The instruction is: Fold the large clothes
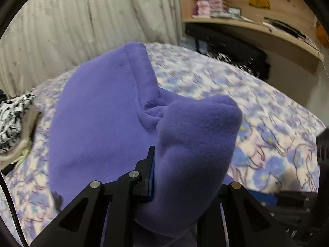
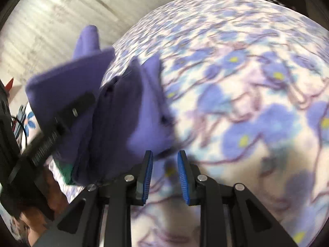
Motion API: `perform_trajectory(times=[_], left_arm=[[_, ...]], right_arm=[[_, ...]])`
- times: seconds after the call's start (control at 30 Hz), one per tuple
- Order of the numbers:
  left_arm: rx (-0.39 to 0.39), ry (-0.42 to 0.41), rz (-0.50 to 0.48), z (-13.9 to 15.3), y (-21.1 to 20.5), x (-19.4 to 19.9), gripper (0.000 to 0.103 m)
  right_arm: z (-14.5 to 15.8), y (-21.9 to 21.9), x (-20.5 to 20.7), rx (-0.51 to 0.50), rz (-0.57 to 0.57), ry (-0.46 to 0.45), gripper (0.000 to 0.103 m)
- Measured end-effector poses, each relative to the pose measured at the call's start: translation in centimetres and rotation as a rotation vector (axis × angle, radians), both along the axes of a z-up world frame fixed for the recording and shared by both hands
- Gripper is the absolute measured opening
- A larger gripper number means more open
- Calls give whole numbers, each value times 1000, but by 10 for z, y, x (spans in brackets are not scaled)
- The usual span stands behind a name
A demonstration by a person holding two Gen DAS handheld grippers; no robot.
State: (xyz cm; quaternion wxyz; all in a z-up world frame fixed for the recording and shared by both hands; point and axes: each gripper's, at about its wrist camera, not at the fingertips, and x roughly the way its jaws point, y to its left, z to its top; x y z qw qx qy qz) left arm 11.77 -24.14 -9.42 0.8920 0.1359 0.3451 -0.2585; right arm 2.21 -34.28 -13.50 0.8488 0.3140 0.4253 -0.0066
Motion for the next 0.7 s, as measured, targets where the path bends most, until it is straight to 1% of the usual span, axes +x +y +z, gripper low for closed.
perform_trajectory(times=[0.03,0.17,0.23,0.3,0.37,0.43,0.47,0.5,0.53,0.57,0.6,0.67,0.7], left_arm=[[15,2,-11,-6,-4,-1,15],[128,27,-45,-48,-27,5,15],[151,-6,-50,-51,-30,1,16],[128,8,-46,-45,-27,1,16],[84,39,-32,-37,-19,7,20],[53,55,-31,-28,-12,10,26],[23,67,-38,-22,-7,11,37],[-4,81,-52,-17,-3,11,56],[-34,95,-74,-11,-1,12,66],[-53,98,-88,-6,1,11,82],[-70,94,-105,-2,3,8,88],[-83,89,-138,2,4,3,89],[-86,89,-148,4,5,1,89]], right_arm=[[-1,-4,0,7,-11,-1,25],[-7,-12,0,23,-18,10,25],[-7,-13,-2,23,-19,14,25],[-5,-13,-1,20,-20,11,25],[-1,-16,-3,12,-20,8,25],[1,-21,-4,6,-20,2,25],[4,-22,-4,2,-18,-3,25],[7,-22,-7,-1,-15,-8,25],[10,-22,-6,-5,-11,-12,25],[14,-20,-3,-11,-6,-15,25],[17,-20,-3,-16,-2,-19,25],[23,-19,-4,-29,1,-29,25],[26,-18,-4,-34,4,-35,27]])
